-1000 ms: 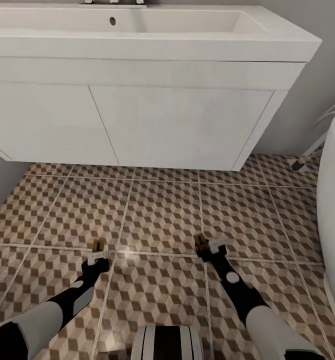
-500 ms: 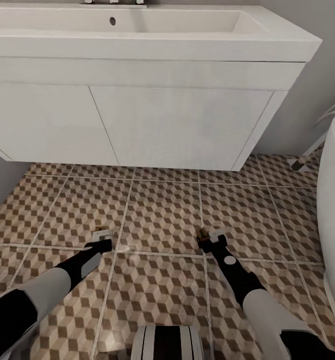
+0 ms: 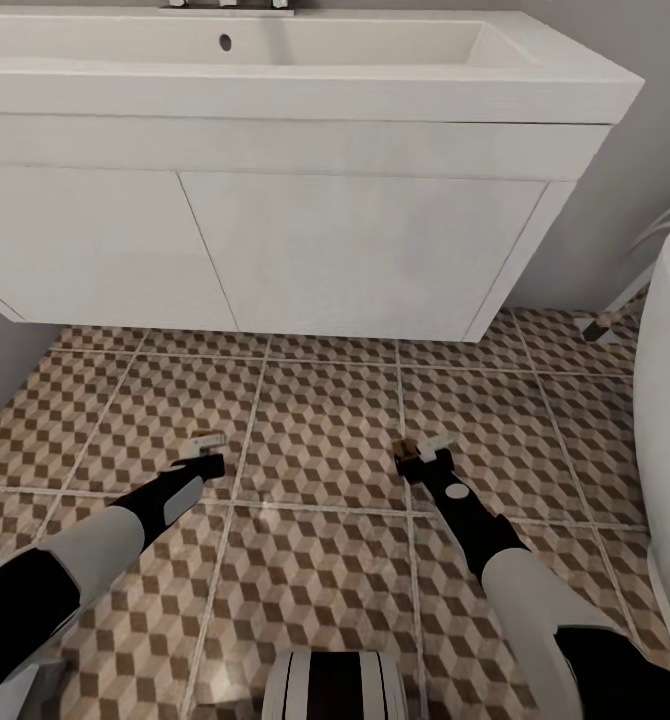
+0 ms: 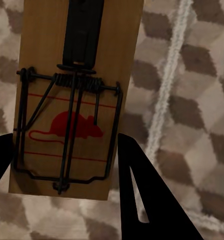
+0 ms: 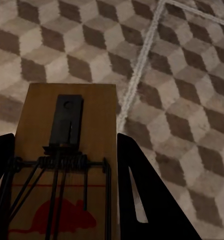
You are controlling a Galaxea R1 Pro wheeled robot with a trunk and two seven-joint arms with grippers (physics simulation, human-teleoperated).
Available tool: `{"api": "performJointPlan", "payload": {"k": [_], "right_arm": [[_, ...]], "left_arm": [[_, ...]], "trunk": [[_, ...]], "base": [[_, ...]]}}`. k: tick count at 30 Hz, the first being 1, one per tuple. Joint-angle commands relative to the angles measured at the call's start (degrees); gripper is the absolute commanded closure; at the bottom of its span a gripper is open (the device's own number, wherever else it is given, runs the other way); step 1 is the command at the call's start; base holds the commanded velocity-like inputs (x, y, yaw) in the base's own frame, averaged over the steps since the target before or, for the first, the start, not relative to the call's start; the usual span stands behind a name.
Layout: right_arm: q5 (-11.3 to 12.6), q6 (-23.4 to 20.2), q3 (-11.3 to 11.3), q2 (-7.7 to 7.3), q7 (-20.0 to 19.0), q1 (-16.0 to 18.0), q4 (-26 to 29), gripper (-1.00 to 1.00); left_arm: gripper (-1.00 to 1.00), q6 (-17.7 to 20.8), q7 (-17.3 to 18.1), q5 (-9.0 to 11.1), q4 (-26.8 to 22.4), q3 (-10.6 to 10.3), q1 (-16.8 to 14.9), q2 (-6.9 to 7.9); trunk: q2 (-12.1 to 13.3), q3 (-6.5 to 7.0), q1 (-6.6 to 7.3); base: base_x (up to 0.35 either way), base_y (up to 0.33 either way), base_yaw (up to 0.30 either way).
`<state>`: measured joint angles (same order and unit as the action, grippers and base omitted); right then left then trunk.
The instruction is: Take the four mousetraps from the cabinet in the bathroom and place them on the bathroom floor. Make sure all four end up on the same floor surface, and ensure that at least two of them are either under or directly next to the same bathroom sink.
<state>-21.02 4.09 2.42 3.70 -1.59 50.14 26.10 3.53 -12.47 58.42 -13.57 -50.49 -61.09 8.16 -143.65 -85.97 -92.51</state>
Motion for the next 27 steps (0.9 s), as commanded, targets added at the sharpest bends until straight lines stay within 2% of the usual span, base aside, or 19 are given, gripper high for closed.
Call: {"api": "performJointPlan", "payload": {"k": [1, 7, 22, 27], "right_arm": [[-0.2, 0.9, 0.2, 0.02, -0.3, 0.0, 0.0, 1.00], [-0.2, 4.4, 0.2, 0.02, -0.3, -0.7, 0.3, 1.00], [-0.2, 5.2, 0.2, -0.01, -0.1, -2.2, 0.4, 1.00], [-0.2, 5.2, 0.3, -0.02, -0.1, -2.8, 2.4, 1.00]], "left_arm": [[1.00, 0.2, -0.6, 0.2, -0.3, -0.6, 0.0, 0.12], [1.00, 0.1, -0.2, 0.2, -0.7, -0.8, -0.1, 0.25], [1.00, 0.3, -0.5, 0.5, 1.3, -0.8, 0.5, 0.37], [1.00, 0.2, -0.4, 0.5, 1.3, -0.8, 0.5, 0.24]], "trunk": [[0.0, -0.03, 0.01], [0.0, -0.03, 0.01], [0.0, -0.03, 0.01], [0.0, -0.03, 0.01]], "base": [[0.000, 0.000, 0.000], [0.000, 0.000, 0.000], [0.000, 0.000, 0.000], [0.000, 0.000, 0.000]]}}
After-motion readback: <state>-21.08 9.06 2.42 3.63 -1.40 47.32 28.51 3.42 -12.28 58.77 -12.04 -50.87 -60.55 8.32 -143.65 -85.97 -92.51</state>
